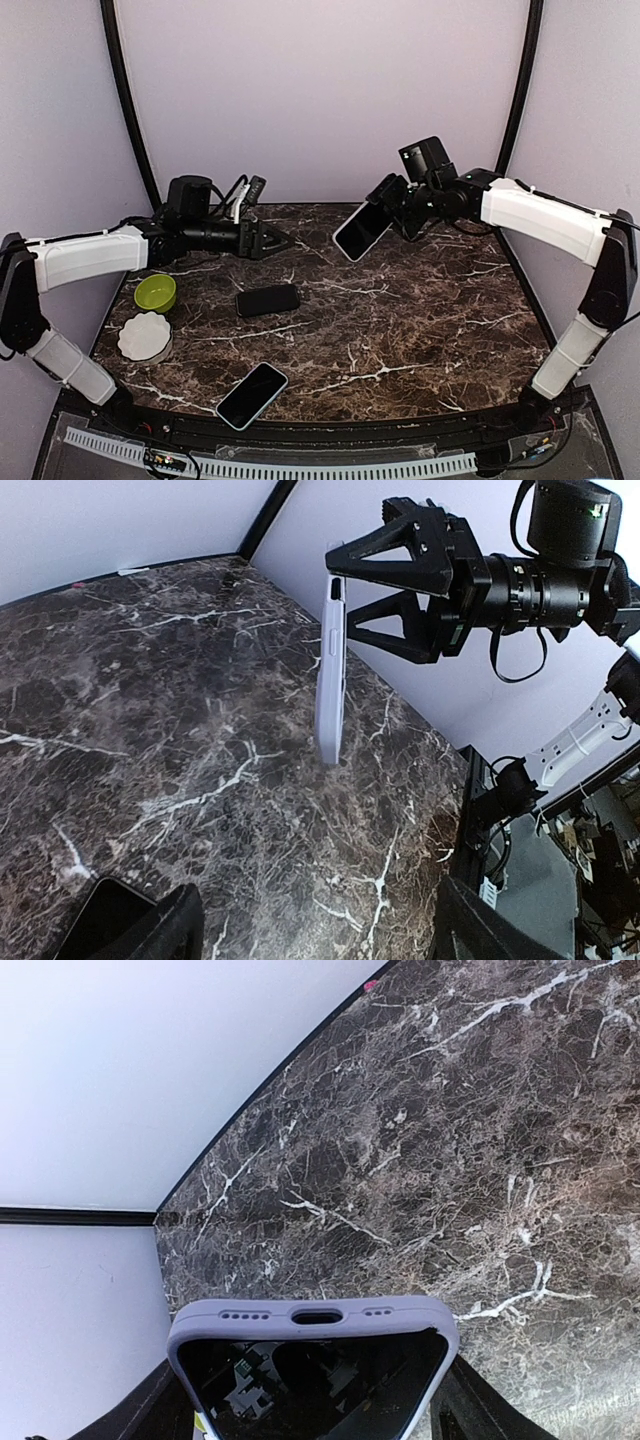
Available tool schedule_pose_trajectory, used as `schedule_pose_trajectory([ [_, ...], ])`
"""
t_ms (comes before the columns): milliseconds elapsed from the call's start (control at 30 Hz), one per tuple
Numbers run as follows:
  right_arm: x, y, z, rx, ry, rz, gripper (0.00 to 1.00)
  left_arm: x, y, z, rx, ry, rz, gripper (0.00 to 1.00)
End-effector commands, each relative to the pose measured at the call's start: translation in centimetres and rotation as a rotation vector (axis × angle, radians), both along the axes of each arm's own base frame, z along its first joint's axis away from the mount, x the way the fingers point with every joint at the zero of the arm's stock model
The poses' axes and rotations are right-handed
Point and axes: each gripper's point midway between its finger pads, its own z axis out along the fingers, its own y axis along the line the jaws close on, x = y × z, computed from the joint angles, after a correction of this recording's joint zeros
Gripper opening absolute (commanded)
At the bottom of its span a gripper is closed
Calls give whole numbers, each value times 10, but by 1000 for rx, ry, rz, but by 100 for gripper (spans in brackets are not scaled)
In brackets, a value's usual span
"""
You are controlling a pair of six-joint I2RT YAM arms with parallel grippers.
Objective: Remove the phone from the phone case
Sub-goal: Pass from the right arm to the left
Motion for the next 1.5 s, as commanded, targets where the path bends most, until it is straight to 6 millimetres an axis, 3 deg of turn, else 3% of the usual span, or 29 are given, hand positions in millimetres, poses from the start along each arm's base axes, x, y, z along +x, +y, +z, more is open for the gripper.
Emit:
schedule_pose_trajectory([
  [0, 1, -3, 42, 104, -102, -33, 0, 0, -27, 24, -64, -57, -77, 81],
  [200, 1, -9, 45, 95, -97, -64, 0, 15, -57, 15, -51, -49, -102, 78],
  [633, 7, -2, 44, 92, -77, -69, 0, 42, -97, 9, -70, -41, -140, 68],
  [900, 9, -2, 45, 91, -80, -80, 0, 41, -107, 1, -71, -20, -164, 61],
  [1467, 8, -1, 44, 108, -97, -80, 0, 44, -120, 0, -112, -15, -167, 32],
])
